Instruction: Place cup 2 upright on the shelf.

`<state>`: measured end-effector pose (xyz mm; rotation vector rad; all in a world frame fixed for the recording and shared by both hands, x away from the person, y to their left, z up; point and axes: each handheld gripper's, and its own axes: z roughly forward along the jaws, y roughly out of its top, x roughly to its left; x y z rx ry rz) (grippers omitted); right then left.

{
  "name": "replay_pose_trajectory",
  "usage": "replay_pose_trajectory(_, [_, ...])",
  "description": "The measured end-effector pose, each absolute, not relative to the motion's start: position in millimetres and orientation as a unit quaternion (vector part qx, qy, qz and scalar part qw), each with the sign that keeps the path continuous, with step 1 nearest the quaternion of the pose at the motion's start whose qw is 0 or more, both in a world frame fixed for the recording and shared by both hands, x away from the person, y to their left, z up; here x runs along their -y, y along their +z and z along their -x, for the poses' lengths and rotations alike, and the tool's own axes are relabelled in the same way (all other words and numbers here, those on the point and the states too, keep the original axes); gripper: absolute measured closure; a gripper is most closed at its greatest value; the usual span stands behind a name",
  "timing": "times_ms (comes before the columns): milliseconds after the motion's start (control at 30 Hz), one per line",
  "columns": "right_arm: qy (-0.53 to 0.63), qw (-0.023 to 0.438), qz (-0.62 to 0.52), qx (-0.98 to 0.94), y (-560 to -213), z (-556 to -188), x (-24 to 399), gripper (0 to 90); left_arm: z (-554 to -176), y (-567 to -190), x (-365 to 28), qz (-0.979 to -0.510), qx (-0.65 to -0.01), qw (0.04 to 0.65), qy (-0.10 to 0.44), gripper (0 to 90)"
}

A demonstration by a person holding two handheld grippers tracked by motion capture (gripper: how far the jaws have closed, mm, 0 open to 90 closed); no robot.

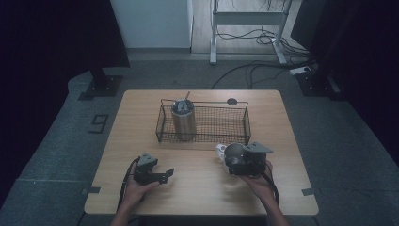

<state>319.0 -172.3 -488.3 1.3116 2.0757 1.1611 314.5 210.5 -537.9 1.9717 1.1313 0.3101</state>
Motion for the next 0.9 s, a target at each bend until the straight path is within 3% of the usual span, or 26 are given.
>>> replay_pose_trajectory(467, [0.403, 0.211, -0.472, -0.756, -500, -331, 162, 0.0, -314, -538, -209, -0.784, -0.449, 0.410, 0.124, 12.6])
replay_pose_trajectory(633, [0.399, 0.223, -0.469, -0.756, -502, -331, 159, 5.1, -314, -538, -209, -0.787, -0.447, 0.407, 0.124, 12.6])
replay_pose_trajectory(900, [0.397, 0.226, -0.465, -0.758, -502, -330, 159, 5.7, -314, -539, -207, -0.787, -0.448, 0.406, 0.125, 12.7])
